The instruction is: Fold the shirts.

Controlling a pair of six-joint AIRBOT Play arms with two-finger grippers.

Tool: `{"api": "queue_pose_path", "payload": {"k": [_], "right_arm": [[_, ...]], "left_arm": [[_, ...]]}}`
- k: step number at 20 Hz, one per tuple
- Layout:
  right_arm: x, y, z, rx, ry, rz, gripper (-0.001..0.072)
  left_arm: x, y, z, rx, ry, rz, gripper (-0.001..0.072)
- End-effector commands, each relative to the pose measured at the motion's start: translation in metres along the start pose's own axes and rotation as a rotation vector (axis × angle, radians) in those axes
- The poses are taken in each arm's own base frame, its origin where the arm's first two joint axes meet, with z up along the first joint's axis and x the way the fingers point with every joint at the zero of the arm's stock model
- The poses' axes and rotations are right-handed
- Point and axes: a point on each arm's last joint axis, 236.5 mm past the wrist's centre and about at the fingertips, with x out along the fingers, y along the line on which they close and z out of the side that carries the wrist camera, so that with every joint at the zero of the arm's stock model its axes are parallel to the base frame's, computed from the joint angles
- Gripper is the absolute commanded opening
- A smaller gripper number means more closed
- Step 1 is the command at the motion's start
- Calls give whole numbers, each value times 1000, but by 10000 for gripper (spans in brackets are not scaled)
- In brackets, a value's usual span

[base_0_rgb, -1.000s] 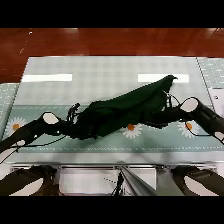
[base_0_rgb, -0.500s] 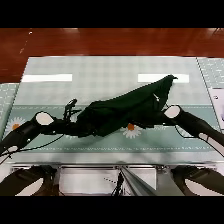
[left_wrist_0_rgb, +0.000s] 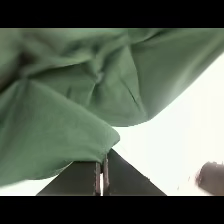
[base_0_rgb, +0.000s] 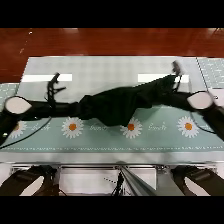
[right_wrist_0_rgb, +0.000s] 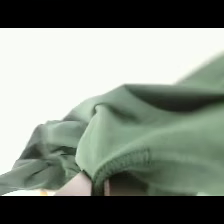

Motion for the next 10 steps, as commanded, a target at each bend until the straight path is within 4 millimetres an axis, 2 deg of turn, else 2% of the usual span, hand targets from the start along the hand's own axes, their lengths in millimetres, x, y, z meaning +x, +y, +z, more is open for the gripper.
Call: {"api": "queue_pose_path", "payload": {"k": [1, 4, 6, 8, 10], "right_arm": [[-109, 39, 72, -228, -230, -51, 26], [-201, 64, 124, -326, -454, -141, 26], [-260, 88, 153, -384, -615, -182, 26], [-311, 115, 173, -425, -751, -197, 26], [-352, 140, 181, -461, -857, -202, 26]], "left_arm": [[-84, -43, 70, 136, -265, 0, 16], [-187, -97, 124, 280, -562, 33, 16], [-258, -140, 142, 386, -748, 71, 16], [-321, -188, 147, 497, -910, 110, 16], [-366, -236, 139, 600, -1025, 120, 15]]}}
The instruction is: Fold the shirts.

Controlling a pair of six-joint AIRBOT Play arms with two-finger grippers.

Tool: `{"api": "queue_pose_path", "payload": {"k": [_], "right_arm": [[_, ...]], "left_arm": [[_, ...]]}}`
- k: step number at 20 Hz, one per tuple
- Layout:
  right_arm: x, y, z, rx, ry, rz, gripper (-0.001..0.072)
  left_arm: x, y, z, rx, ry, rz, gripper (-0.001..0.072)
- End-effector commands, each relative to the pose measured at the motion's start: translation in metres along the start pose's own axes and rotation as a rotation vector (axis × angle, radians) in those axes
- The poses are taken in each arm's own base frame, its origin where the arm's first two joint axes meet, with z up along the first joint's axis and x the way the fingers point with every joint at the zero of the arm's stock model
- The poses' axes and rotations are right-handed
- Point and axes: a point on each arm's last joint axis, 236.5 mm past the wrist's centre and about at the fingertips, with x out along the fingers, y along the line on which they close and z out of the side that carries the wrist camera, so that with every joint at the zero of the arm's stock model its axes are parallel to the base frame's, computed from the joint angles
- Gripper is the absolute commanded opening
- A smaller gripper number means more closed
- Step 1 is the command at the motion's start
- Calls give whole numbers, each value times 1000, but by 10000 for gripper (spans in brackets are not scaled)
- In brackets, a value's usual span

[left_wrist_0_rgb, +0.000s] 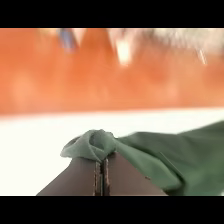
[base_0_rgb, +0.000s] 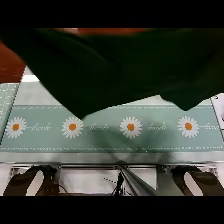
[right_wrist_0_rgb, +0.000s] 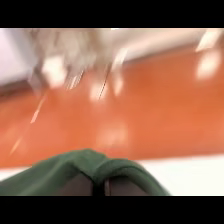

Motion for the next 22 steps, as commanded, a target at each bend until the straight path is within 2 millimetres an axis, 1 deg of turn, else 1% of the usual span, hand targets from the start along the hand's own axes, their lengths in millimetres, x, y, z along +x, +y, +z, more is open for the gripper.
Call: {"api": "queue_pose_path", "payload": {"k": [1, 2, 3, 4, 5, 6, 8, 10, 11, 12, 13, 14, 15, 17, 19, 20, 21, 22], "right_arm": [[-57, 13, 77, -86, -206, -59, 26], [-68, 21, 88, -99, -237, -51, 26], [-79, 29, 97, -114, -255, -43, 26], [-89, 35, 100, -132, -255, -45, 26], [-98, 38, 97, -147, -229, -52, 26], [-104, 37, 89, -155, -183, -71, 26], [-116, 29, 55, -162, -22, -126, 26], [-126, 14, 13, -158, 165, -185, 26], [-132, 7, -9, -153, 268, -212, 26], [-138, -3, -38, -159, 411, -235, 26], [-141, -12, -62, -166, 541, -249, 26], [-135, -14, -68, -170, 567, -238, 25], [-127, -22, -75, -176, 607, -246, 25], [-98, -42, -102, -128, 738, -253, 25], [-61, -58, -147, -68, 920, -193, 25], [-41, -64, -174, -34, 1017, -146, 25], [-23, -72, -198, 5, 1093, -113, 26], [-2, -84, -220, 51, 1146, -106, 26]], "left_arm": [[-64, -61, 88, 197, -237, 20, 16], [-77, -77, 99, 238, -269, 11, 16], [-86, -90, 103, 272, -279, 5, 15], [-95, -97, 102, 288, -266, 19, 15], [-99, -97, 96, 272, -229, 38, 15], [-102, -93, 82, 222, -164, 65, 15], [-105, -85, 47, 163, -13, 107, 15], [-111, -77, 18, 145, 102, 148, 15], [-116, -67, 4, 135, 159, 194, 15], [-121, -53, -8, 110, 216, 250, 15], [-127, -35, -24, 84, 284, 320, 16], [-130, -18, -38, 61, 348, 375, 15], [-131, -1, -55, 33, 417, 416, 15], [-121, 22, -88, -24, 539, 427, 16], [-101, 49, -118, -93, 608, 428, 16], [-88, 63, -132, -121, 624, 423, 16], [-72, 78, -147, -162, 631, 414, 16], [-55, 91, -161, -208, 630, 398, 16]]}}
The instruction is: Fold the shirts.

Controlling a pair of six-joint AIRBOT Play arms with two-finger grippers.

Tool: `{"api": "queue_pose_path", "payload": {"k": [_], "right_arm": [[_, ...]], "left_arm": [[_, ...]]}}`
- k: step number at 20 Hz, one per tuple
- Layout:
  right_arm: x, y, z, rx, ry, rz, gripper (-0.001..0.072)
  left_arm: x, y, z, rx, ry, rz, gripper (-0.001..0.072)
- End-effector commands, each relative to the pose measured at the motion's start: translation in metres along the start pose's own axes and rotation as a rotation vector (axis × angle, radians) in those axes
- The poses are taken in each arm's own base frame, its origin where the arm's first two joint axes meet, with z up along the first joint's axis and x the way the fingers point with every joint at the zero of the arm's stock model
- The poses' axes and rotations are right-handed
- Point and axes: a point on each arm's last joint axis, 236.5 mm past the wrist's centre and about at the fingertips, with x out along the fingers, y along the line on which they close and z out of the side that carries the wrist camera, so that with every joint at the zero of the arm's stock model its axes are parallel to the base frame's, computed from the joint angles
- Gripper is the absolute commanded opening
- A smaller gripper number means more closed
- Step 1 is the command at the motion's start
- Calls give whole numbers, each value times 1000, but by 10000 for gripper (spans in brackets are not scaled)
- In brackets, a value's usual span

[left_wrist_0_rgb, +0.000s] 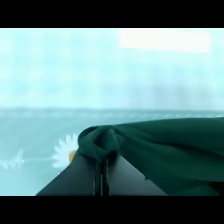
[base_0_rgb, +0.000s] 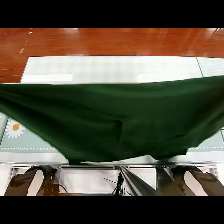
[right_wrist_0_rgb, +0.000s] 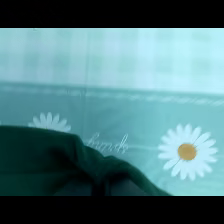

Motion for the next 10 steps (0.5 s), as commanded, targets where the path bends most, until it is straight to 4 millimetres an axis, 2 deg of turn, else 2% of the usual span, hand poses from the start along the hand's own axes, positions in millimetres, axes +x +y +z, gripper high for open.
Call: {"api": "queue_pose_path", "payload": {"k": [1, 3, 6, 8, 10], "right_arm": [[100, -9, 2, 54, 239, 125, 26], [151, -16, 16, 101, 295, 172, 26], [223, -41, 37, 164, 285, 159, 26], [257, -55, 52, 195, 238, 138, 26], [281, -69, 73, 220, 149, 111, 26]], "left_arm": [[86, 25, -13, -100, 76, -59, 16], [139, 38, -17, -146, 108, -93, 16], [210, 53, -23, -190, 182, -97, 16], [252, 49, -22, -204, 199, -116, 17], [292, 43, -22, -208, 194, -122, 17]]}}
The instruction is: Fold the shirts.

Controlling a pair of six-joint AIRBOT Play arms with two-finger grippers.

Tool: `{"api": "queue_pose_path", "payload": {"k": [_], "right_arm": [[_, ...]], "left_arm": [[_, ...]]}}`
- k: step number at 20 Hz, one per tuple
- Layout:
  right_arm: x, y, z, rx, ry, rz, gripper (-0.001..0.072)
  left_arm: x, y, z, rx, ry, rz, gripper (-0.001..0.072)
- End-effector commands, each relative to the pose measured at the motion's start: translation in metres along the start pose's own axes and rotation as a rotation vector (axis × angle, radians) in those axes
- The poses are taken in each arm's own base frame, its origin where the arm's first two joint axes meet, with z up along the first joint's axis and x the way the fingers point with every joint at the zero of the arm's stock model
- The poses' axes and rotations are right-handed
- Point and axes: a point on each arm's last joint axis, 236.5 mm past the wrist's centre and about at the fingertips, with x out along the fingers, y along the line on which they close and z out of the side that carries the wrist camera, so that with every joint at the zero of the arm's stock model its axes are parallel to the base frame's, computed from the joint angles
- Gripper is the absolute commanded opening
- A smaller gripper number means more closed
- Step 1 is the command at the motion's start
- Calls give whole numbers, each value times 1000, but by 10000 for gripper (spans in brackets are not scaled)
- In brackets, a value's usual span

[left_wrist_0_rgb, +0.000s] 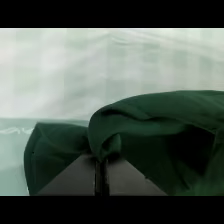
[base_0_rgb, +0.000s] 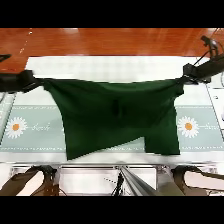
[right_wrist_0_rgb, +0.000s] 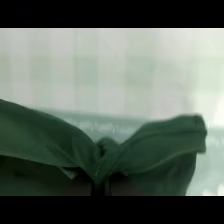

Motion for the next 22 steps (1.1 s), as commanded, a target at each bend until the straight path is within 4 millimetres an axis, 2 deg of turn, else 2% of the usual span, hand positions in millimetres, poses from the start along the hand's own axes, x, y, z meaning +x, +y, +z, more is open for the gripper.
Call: {"api": "queue_pose_path", "payload": {"k": [1, 3, 5, 7, 9, 10, 11, 13, 14, 16, 18, 20, 22], "right_arm": [[39, -25, 58, 46, -173, -23, 26], [35, -34, 87, 60, -296, -47, 26], [28, -48, 102, 41, -362, -111, 27], [31, -67, 96, 0, -331, -195, 27], [38, -76, 82, -8, -262, -225, 29], [41, -75, 77, -5, -240, -220, 73], [42, -74, 74, -3, -226, -215, 182], [38, -71, 67, -24, -200, -213, 351], [31, -72, 62, -62, -182, -231, 361], [3, -91, 51, -131, -142, -345, 369], [-31, -114, 41, -68, -157, -403, 524], [-53, -139, 22, 25, -134, -408, 538], [-66, -161, 6, 138, -140, -364, 538]], "left_arm": [[79, 4, 17, -20, -28, -8, 17], [114, 6, 11, -20, 0, 0, 17], [144, 10, -15, -27, 103, 6, 18], [165, 17, -49, -46, 239, 14, 18], [174, 23, -80, -75, 370, 15, 20], [174, 24, -90, -82, 413, 14, 60], [172, 24, -94, -84, 434, 12, 186], [160, 17, -100, -74, 489, -5, 632], [150, 13, -101, -67, 527, -16, 689], [123, 15, -96, -26, 563, 1, 678], [95, 22, -89, 10, 542, 54, 673], [70, 24, -105, 30, 579, 79, 674], [59, 15, -135, -1, 617, 42, 674]]}}
